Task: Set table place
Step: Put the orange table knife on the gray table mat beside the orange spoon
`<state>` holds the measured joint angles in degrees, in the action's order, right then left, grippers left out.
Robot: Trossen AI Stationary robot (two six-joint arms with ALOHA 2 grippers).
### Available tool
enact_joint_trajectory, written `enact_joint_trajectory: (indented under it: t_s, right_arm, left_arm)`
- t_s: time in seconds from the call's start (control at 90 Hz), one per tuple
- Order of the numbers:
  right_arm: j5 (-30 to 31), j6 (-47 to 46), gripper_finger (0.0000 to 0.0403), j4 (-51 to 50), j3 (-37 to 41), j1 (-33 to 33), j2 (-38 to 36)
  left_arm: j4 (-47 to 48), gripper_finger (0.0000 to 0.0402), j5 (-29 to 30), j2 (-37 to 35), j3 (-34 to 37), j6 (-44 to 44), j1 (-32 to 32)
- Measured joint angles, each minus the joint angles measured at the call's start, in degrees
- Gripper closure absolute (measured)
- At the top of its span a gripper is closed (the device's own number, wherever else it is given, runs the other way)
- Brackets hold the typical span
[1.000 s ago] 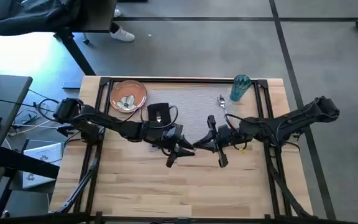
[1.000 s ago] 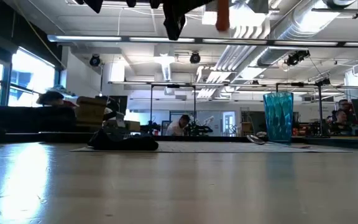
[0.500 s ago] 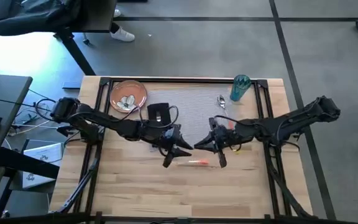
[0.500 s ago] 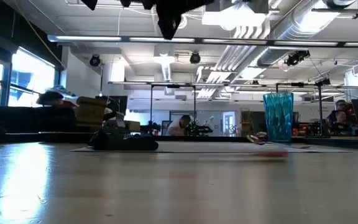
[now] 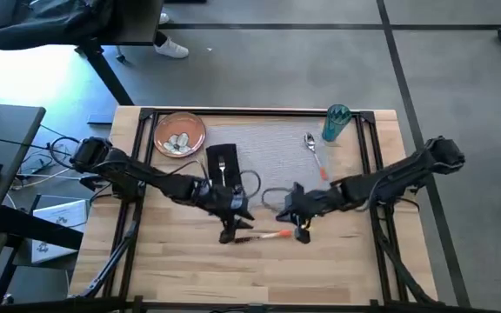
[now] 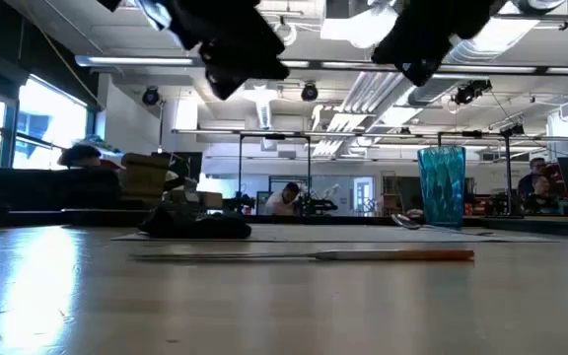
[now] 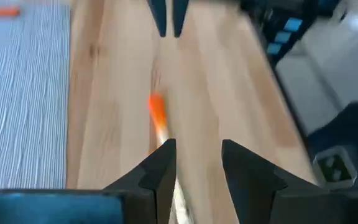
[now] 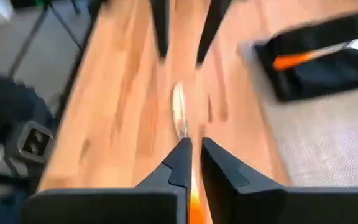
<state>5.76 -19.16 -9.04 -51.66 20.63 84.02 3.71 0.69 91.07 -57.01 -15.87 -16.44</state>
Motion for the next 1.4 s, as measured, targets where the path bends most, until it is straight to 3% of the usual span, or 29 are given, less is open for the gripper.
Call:
enact_joint_trajectory:
  t_s: [0.289,0.667,0.822,1.011,1.267,1.4]
  right_arm:
    - [0.6,1.5,0.0278,2.4,0.0,3.9,12.0]
    - [2.8,1.5,0.027,2.2,0.0,2.1,20.0]
    - [3.1,3.6,0.0295,2.4,-0.3,2.4,21.5]
    - [3.5,2.7,0.0386,0.7,-0.5,3.1,22.7]
    - [3.6,-21.7,0.0403,-0.1,-0.5,4.2,22.7]
    - [-1.2,-34.4,0.0402,2.4,-0.2,6.3,23.0]
  left_arm:
    - [2.4,0.0291,5.5,0.0,0.0,-1.5,-5.4]
    - [2.0,0.0291,9.7,0.0,0.0,-3.0,-7.0]
    - [2.0,0.0291,10.2,0.0,0.0,-3.1,-7.0]
    - [2.0,0.0291,10.4,0.0,0.0,-4.7,-7.0]
    - [1.9,0.0291,12.6,0.6,0.0,-5.4,-8.8]
    - [2.1,0.0291,13.1,3.3,0.0,-7.5,-9.9]
